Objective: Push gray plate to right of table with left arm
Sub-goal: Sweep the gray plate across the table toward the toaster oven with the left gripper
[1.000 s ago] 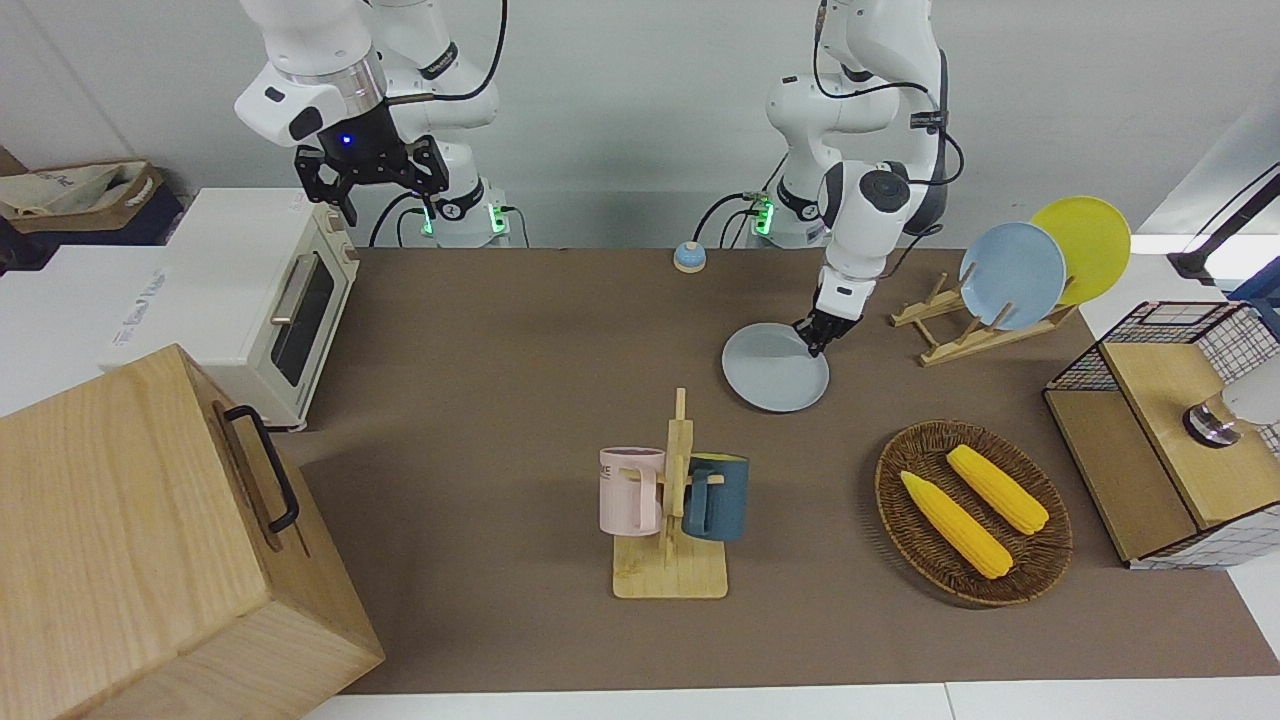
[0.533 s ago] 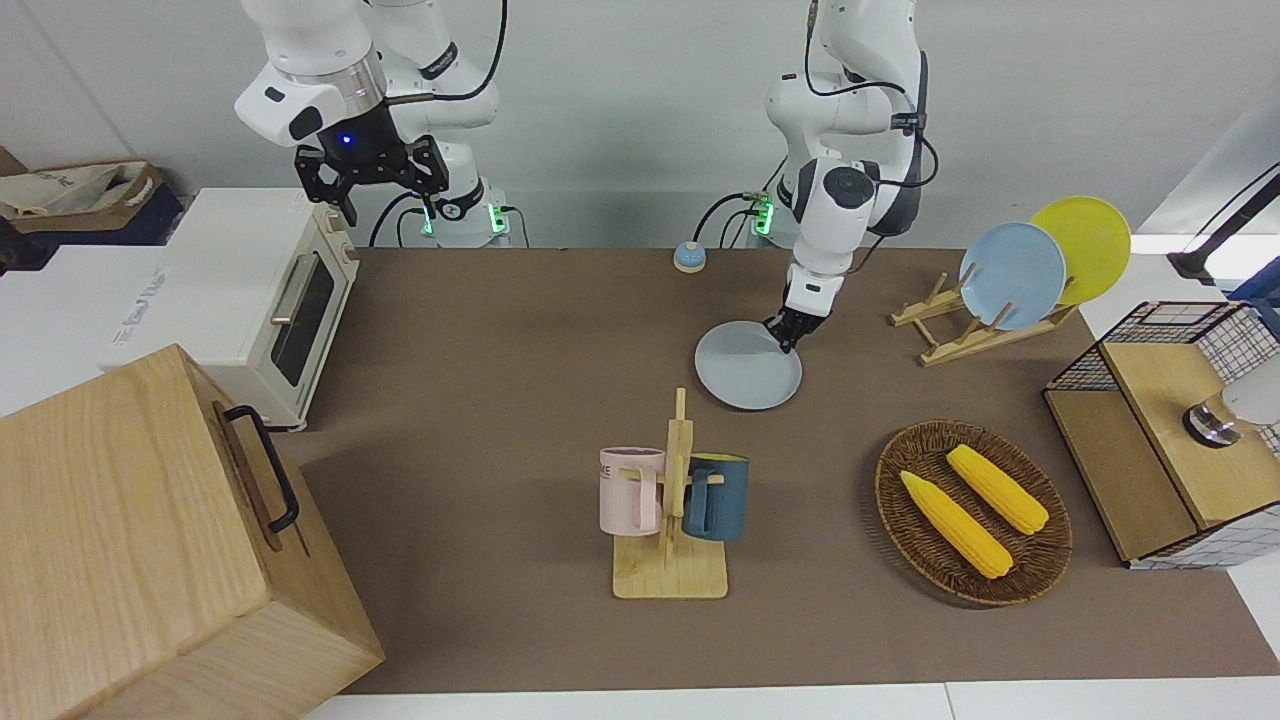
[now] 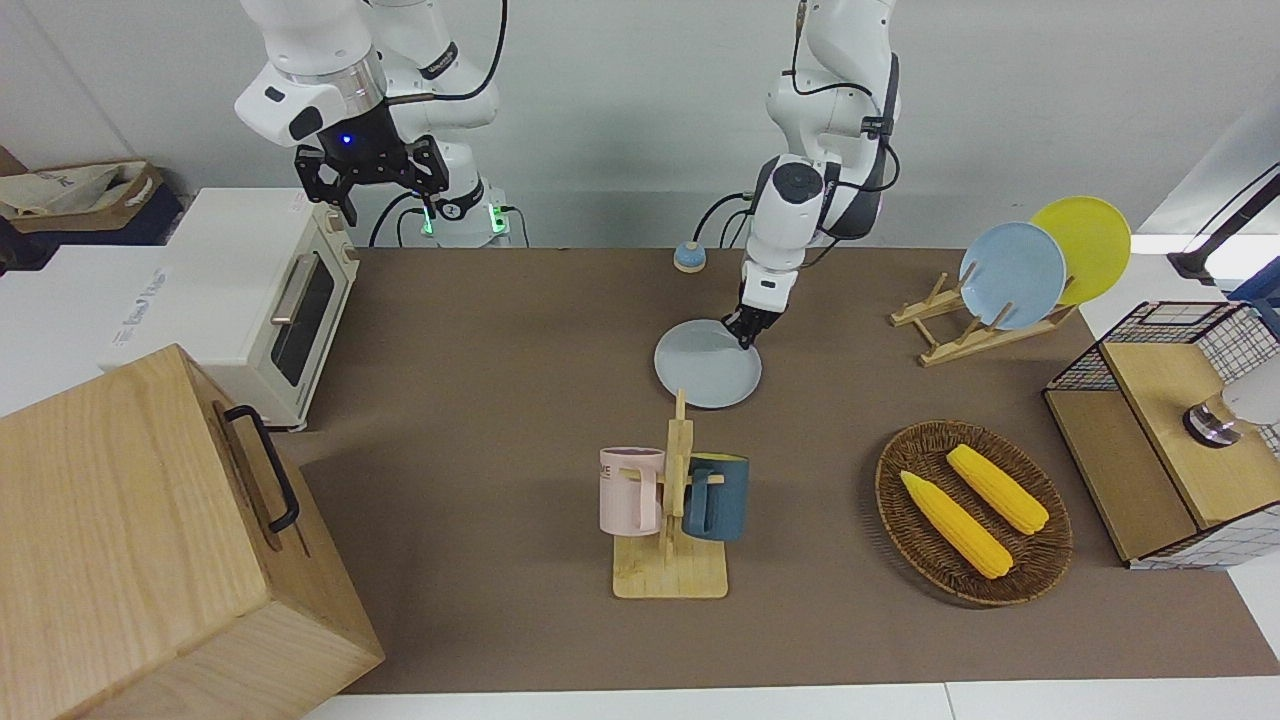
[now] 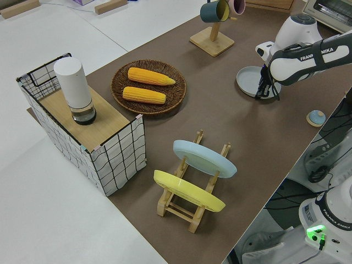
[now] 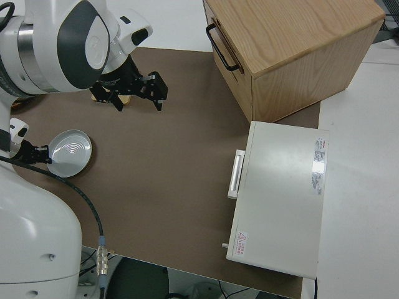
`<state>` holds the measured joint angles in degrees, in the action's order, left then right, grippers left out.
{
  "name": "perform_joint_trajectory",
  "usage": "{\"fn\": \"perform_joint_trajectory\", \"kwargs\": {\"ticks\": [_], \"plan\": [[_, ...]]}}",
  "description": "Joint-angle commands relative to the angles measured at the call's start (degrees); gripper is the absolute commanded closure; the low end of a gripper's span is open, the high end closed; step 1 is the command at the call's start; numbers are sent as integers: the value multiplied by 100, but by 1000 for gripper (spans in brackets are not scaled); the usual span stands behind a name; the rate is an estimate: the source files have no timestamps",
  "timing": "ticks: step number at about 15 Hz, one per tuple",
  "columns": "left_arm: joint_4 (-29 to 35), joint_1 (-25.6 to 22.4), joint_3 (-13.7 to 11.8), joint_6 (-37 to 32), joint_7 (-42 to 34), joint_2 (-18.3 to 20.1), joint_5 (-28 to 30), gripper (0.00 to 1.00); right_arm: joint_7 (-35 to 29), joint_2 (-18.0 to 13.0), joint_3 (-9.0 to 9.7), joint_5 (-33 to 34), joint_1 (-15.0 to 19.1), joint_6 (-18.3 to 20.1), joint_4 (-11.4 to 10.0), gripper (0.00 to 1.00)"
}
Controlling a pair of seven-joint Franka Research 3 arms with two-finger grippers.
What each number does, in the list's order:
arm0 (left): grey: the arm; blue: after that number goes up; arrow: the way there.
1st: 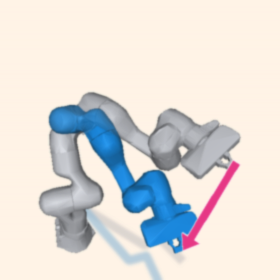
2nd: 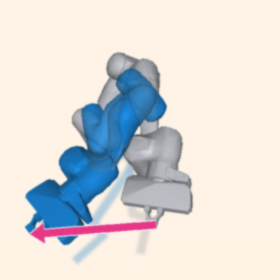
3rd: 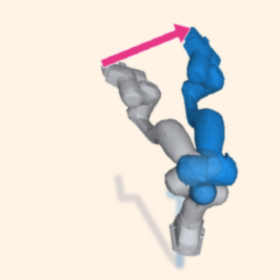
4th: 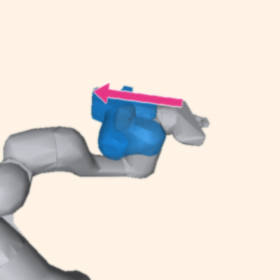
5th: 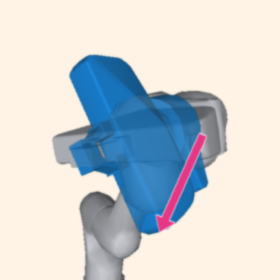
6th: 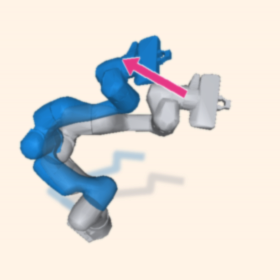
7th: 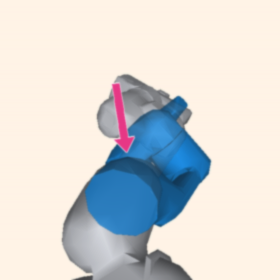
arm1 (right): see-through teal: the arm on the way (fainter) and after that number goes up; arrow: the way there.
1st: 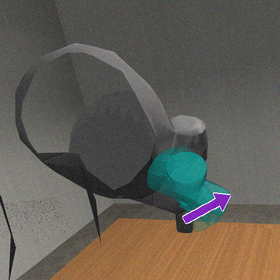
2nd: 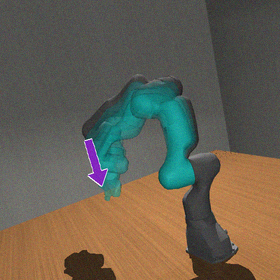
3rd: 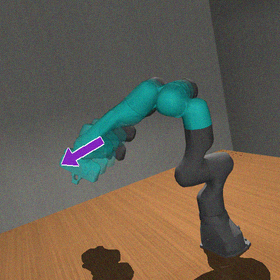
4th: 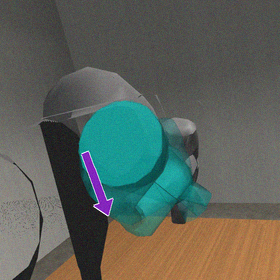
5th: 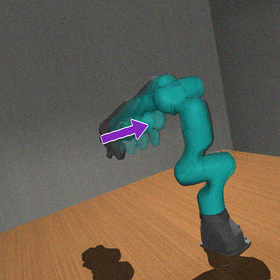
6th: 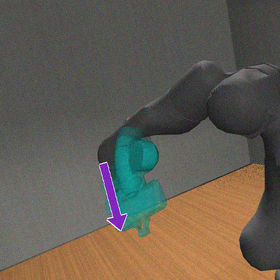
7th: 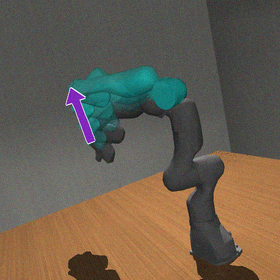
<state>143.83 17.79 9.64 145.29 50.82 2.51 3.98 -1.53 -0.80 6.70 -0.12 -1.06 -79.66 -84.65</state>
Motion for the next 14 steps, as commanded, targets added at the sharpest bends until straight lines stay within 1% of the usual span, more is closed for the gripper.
{"fn": "perform_joint_trajectory", "kwargs": {"ticks": [1,3,6,8,12,14], "plan": [[-416,470,-50,34,612,-532,7,1000,-5,-17,77,-59,115,83,45,17],[-601,558,-24,25,823,-681,7,1000,-5,-17,77,-59,115,83,45,17],[-821,804,-15,25,1210,-805,-11,1000,-5,-17,77,-59,115,83,45,17],[-978,979,-15,25,1438,-971,-55,1000,-14,-17,77,-59,115,83,45,17],[-1427,1313,-6,17,2404,-1402,-616,1000,-14,-17,77,-59,115,83,45,17],[-1681,1472,-6,17,2748,-1630,-784,1000,-14,-17,86,-59,115,83,45,17]]}}
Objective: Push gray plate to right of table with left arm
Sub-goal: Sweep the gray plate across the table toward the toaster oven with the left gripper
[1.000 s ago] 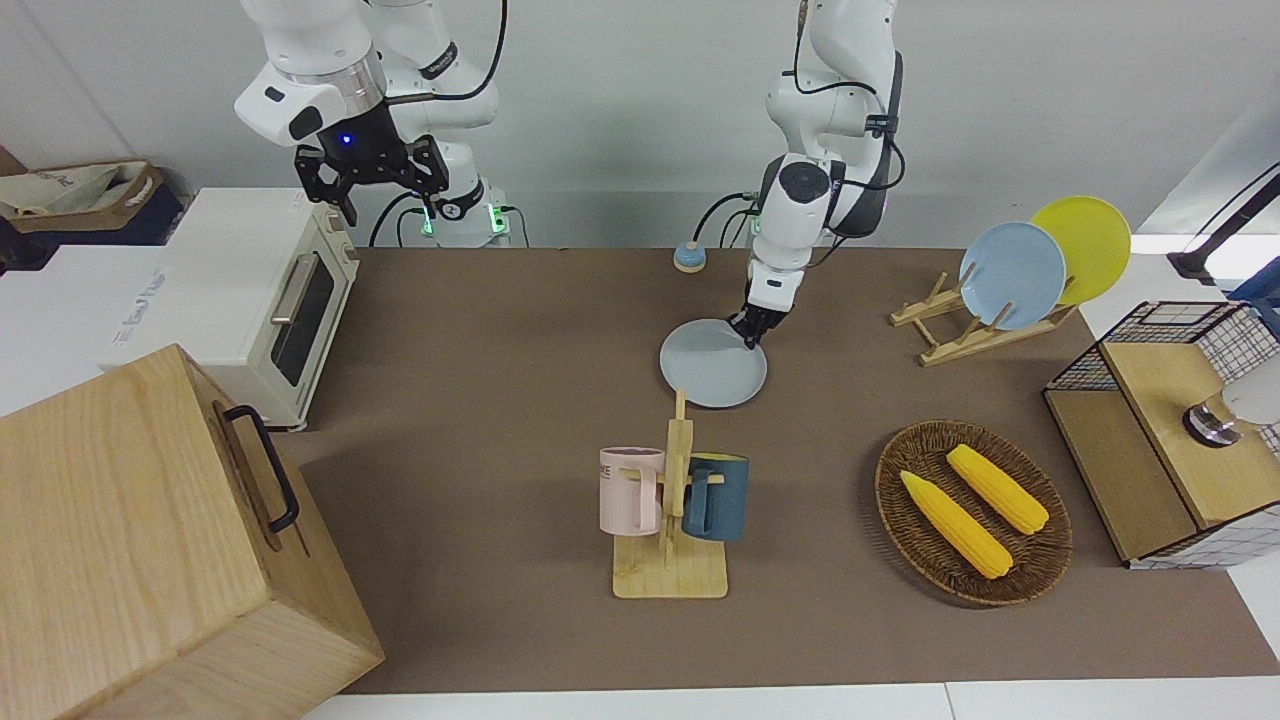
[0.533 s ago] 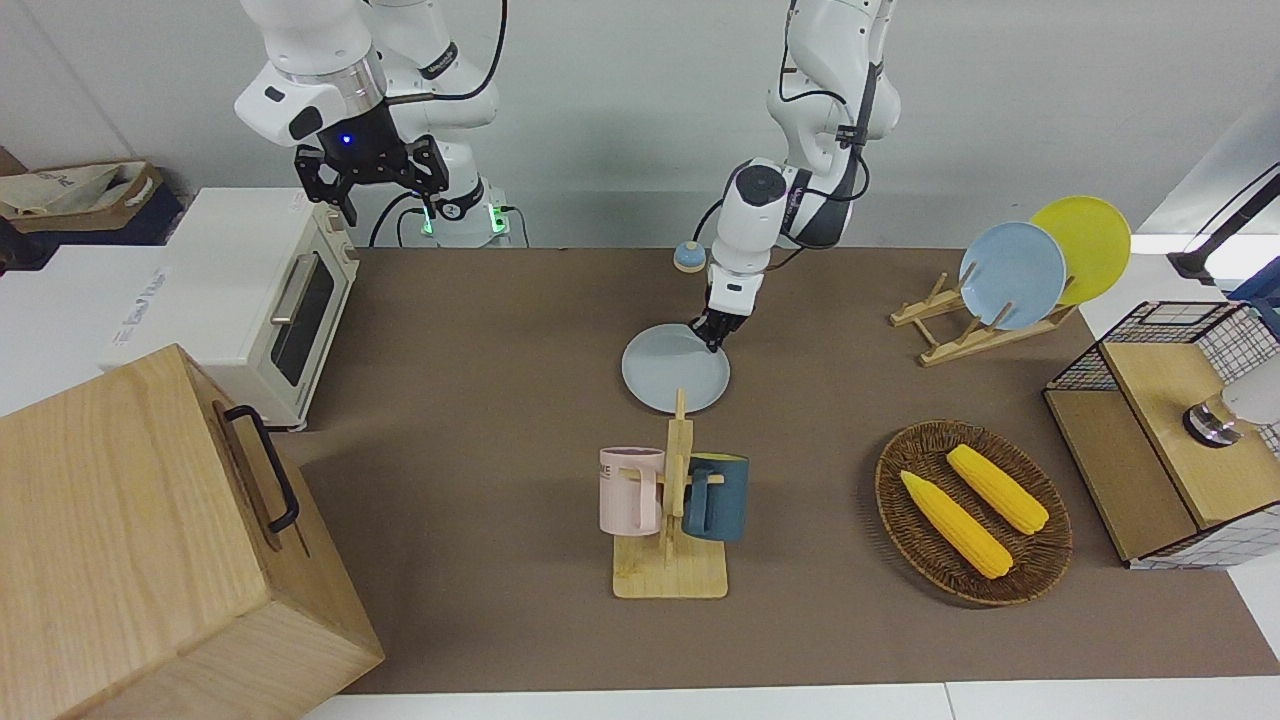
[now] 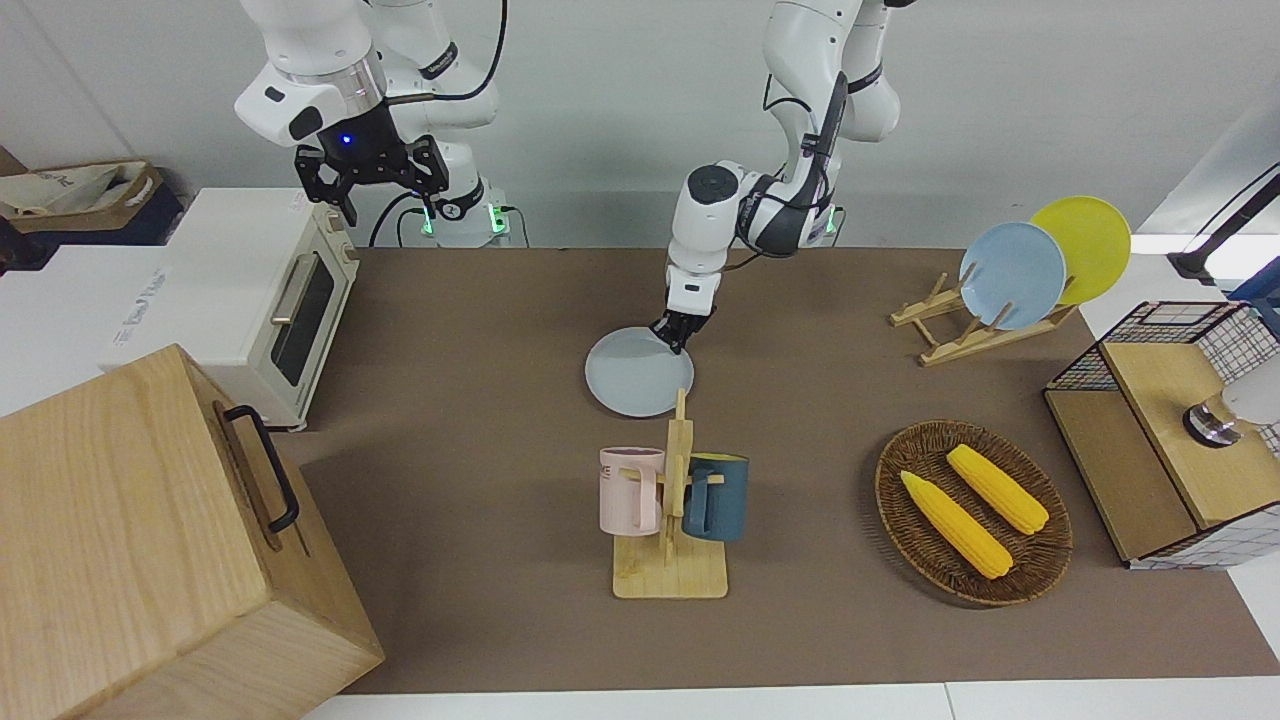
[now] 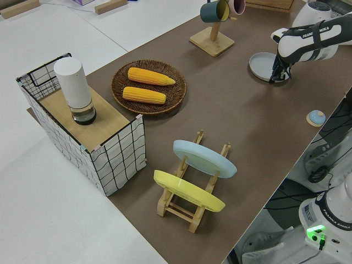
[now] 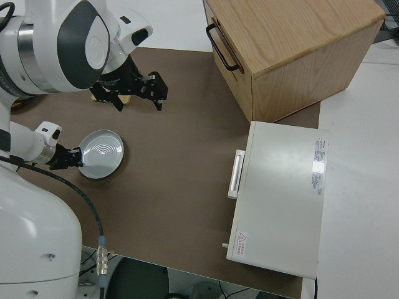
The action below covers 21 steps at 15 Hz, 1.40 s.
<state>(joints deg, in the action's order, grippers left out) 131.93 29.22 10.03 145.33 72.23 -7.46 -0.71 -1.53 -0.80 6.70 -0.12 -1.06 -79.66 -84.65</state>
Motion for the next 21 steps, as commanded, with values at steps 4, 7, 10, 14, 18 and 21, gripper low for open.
{"fn": "perform_joint_trajectory", "kwargs": {"ticks": [4,7,10,14,18,21], "plan": [[-1107,637,-45,4,967,-1125,-333,1000,-14,-17,77,-59,115,82,46,17],[-1397,874,-53,-39,1117,-1362,-333,1000,-14,-17,77,-59,115,82,46,17],[-1827,1129,-71,-153,1415,-1635,-464,1000,-14,-17,86,-59,115,82,46,17],[-2417,1410,-53,-400,2346,-2040,-1202,1000,-5,-17,77,-59,115,82,46,17],[-2523,1657,-71,-409,2462,-2163,-1265,1000,-5,-17,77,-59,115,82,46,17],[-2926,1736,-97,-452,2568,-2443,-1274,1000,-14,-17,77,-59,115,82,46,17]]}}
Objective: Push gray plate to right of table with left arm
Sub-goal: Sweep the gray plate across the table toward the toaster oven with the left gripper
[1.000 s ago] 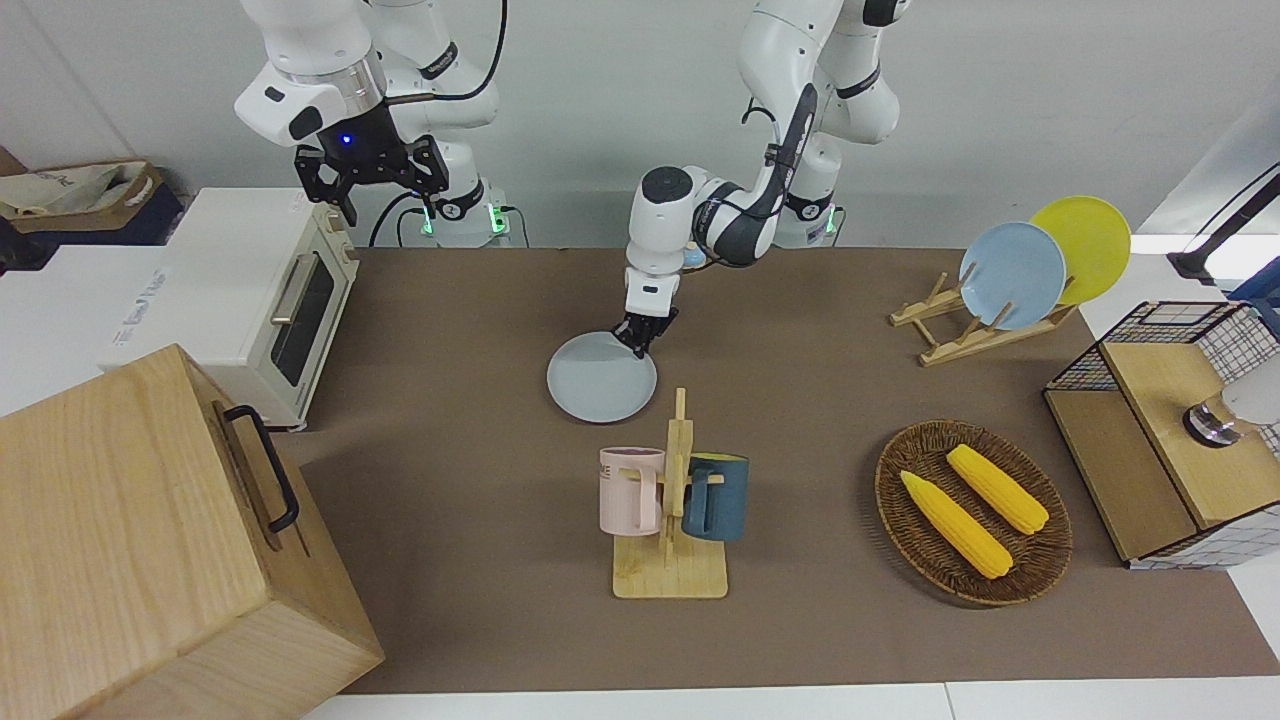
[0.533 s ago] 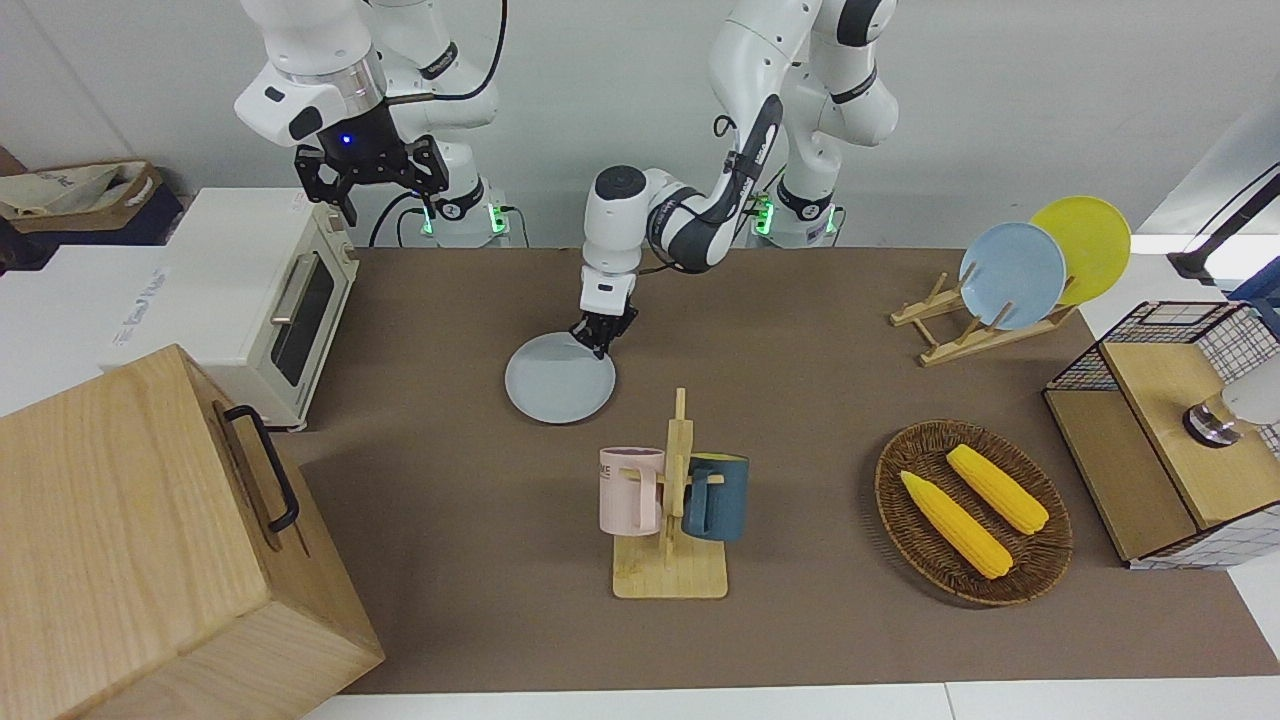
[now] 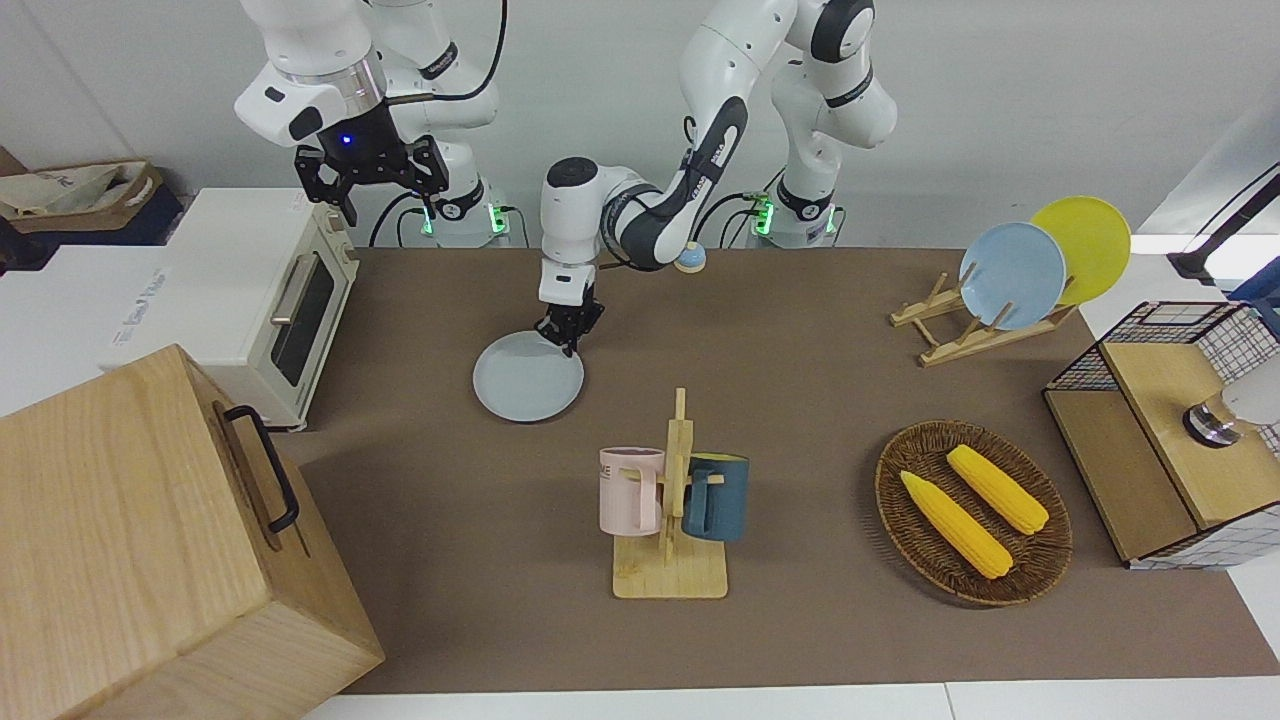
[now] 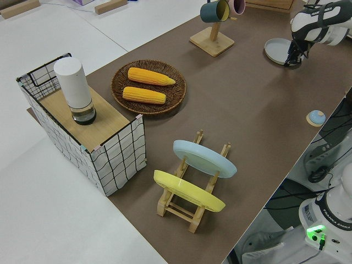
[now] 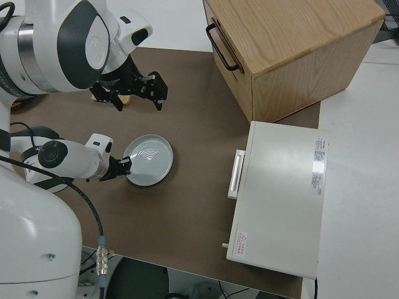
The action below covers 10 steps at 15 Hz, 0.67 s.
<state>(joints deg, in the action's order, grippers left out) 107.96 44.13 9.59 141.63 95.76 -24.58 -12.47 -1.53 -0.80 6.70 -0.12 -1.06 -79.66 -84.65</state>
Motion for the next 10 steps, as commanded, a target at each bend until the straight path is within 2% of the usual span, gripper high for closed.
{"fn": "perform_joint_trajectory", "kwargs": {"ticks": [1,6,10], "plan": [[-653,253,-54,-144,215,-811,-98,1000,-14,-17,86,-59,115,83,45,17],[-1084,280,-71,-487,215,-900,-89,1000,-14,-17,77,-59,115,83,45,17],[-1128,219,-89,-496,206,-865,-89,750,-14,-17,86,-59,115,83,45,17]]}}
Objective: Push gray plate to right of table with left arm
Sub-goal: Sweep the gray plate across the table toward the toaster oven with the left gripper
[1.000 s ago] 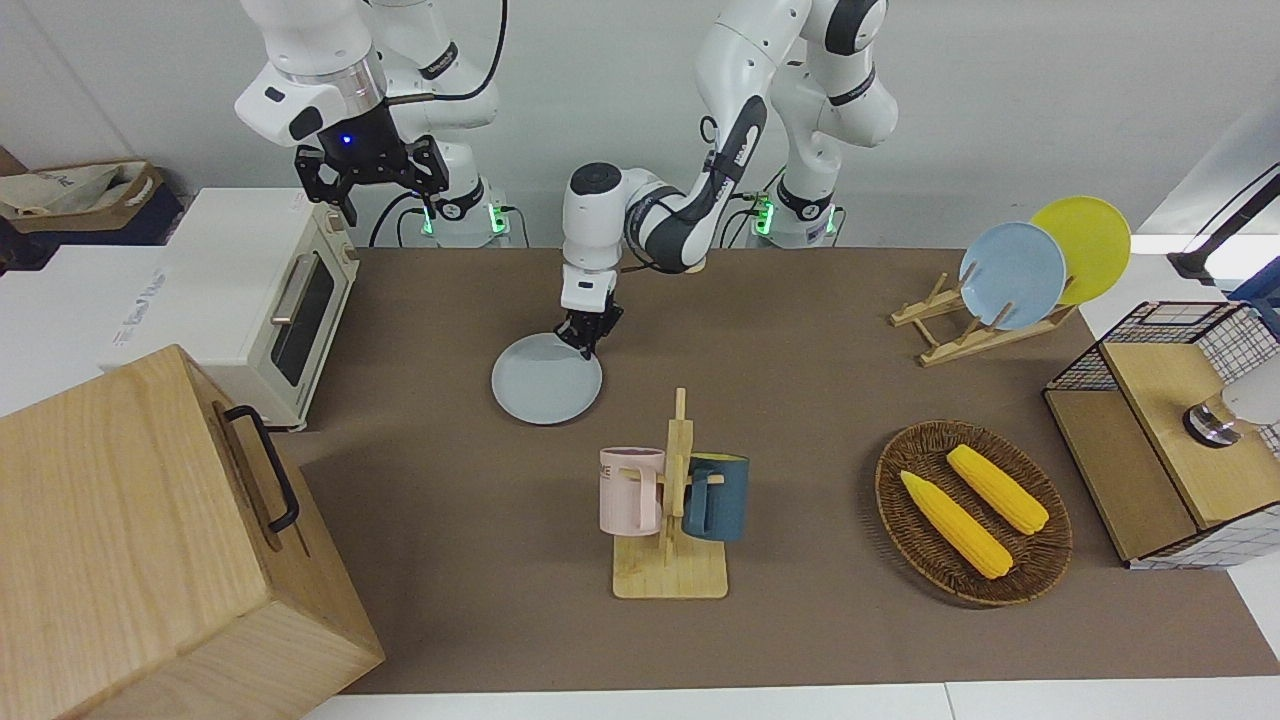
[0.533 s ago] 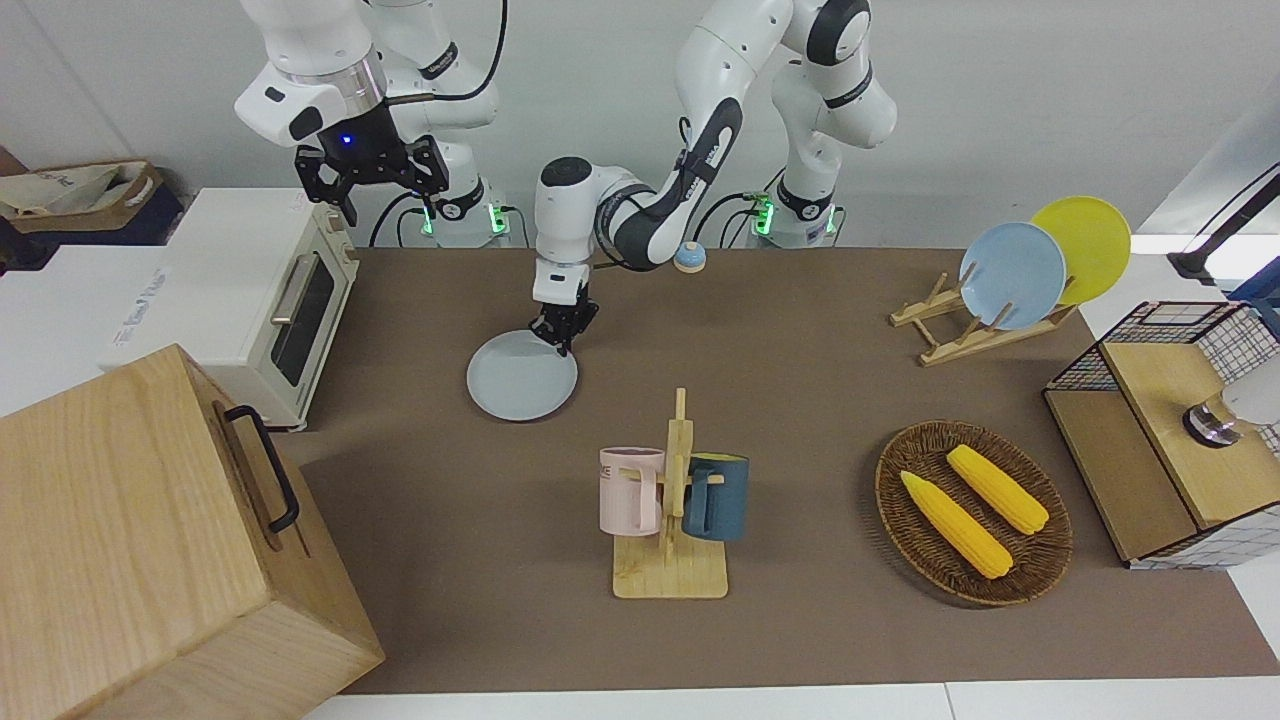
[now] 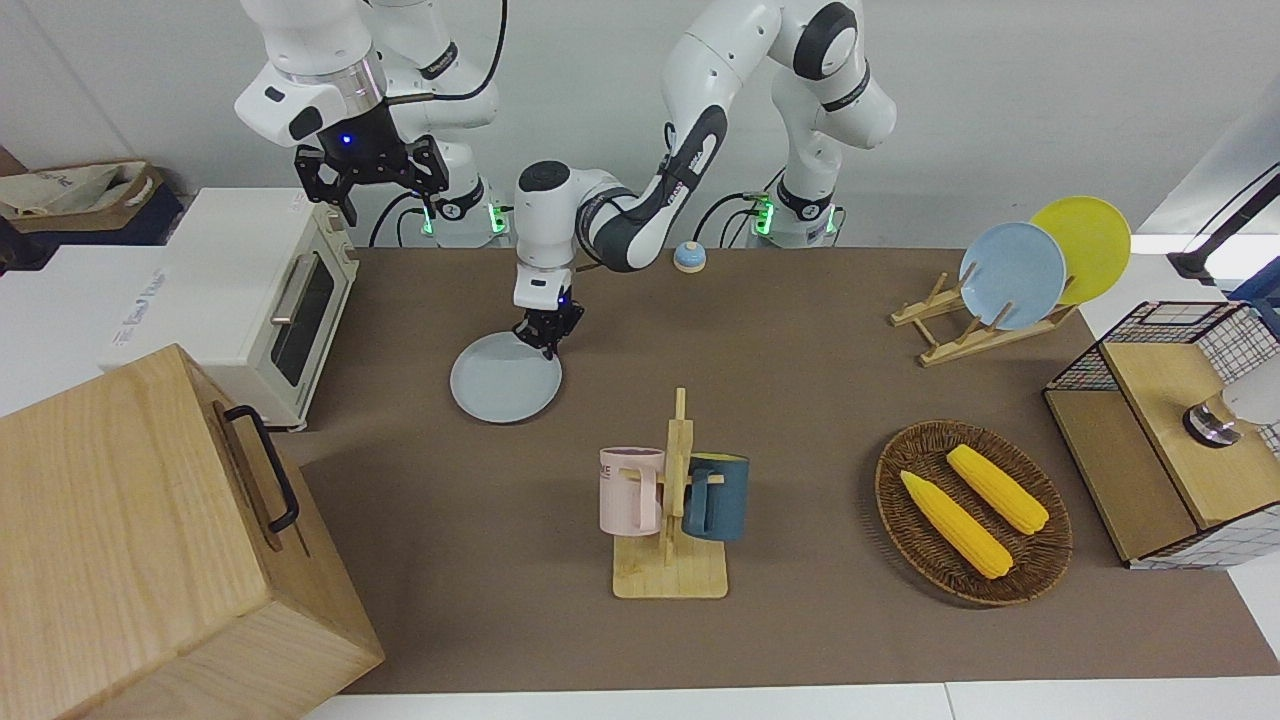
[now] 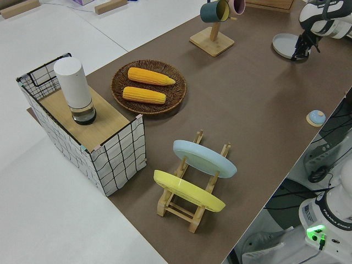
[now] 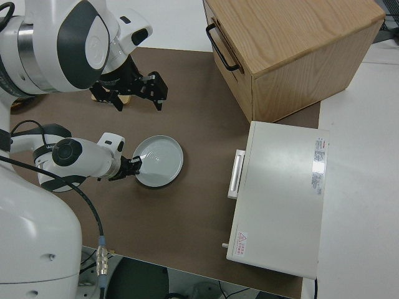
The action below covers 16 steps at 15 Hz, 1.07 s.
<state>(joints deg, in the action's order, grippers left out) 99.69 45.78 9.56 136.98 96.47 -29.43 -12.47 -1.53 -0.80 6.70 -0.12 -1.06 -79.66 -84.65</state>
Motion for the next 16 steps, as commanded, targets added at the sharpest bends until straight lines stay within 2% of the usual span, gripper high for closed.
{"fn": "perform_joint_trajectory", "kwargs": {"ticks": [1,2,3,5,9,11,13,16], "plan": [[-310,19,-86,-92,117,-344,-81,578,-5,-17,86,-59,115,83,45,17],[-380,10,-95,-240,74,-309,-81,309,-14,-17,77,-59,115,83,45,17],[-554,-25,-121,-468,65,-274,-46,269,-5,-17,77,-59,115,83,45,17],[-915,-148,-130,-1030,-5,-256,-45,10,-14,-17,77,-59,115,83,45,17],[-1136,-192,-148,-1647,-418,-134,-10,7,-5,-17,86,-59,115,83,45,17],[-1128,-262,-165,-1840,-716,103,7,7,-14,-17,77,-59,115,83,45,17],[-1128,-604,-51,-2305,-1102,358,138,7,-14,-17,86,-59,115,83,45,17],[-1136,-789,-139,-3017,-1919,771,315,5,-5,-17,77,-59,115,83,45,17]]}}
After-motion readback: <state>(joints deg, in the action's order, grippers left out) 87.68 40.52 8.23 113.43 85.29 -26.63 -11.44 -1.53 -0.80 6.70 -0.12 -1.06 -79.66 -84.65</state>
